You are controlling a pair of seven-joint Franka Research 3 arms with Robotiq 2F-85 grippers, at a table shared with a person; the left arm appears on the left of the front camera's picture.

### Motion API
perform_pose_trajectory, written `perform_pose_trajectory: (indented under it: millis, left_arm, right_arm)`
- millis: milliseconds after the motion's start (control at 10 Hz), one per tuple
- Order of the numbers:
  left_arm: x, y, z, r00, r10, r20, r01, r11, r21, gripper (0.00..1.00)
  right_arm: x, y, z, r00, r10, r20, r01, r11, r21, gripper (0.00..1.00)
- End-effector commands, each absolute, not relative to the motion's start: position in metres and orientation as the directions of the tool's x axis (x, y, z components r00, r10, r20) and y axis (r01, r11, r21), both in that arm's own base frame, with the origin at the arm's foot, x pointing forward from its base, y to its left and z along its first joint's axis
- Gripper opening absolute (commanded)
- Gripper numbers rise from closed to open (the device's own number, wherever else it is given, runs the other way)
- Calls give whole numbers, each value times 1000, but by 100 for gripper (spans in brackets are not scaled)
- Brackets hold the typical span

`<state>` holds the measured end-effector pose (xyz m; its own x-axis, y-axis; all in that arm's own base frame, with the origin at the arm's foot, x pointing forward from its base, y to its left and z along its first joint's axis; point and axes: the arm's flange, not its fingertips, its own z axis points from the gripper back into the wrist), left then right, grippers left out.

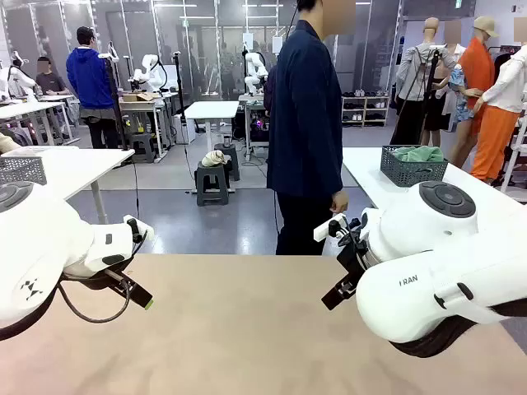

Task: Fold the towels and place them in the basket.
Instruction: When a person lays out a Towel with hook on the table, fold it in half twice.

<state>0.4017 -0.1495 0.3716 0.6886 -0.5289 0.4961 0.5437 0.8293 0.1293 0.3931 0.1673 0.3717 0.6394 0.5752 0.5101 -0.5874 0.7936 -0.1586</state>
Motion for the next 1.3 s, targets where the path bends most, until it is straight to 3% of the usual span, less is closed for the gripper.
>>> perform_pose_trajectory:
  millis: [0, 600, 800, 1200]
  left_arm:
    - [402, -150, 372, 688, -529, 496, 544, 829, 129, 100]
    - [421, -110, 402, 685, -522, 509, 540, 832, 128, 100]
    - [431, -76, 432, 676, -507, 536, 545, 832, 99, 100]
    - [427, -4, 527, 612, -516, 599, 594, 800, 83, 100]
  right_arm:
    - [393, 167, 372, 639, 575, 510, -587, 794, -159, 100]
    - [392, 136, 399, 631, 586, 508, -613, 778, -137, 100]
    - [384, 97, 436, 633, 561, 534, -599, 791, -122, 100]
    - [326, 20, 552, 623, 524, 580, -546, 823, -157, 100]
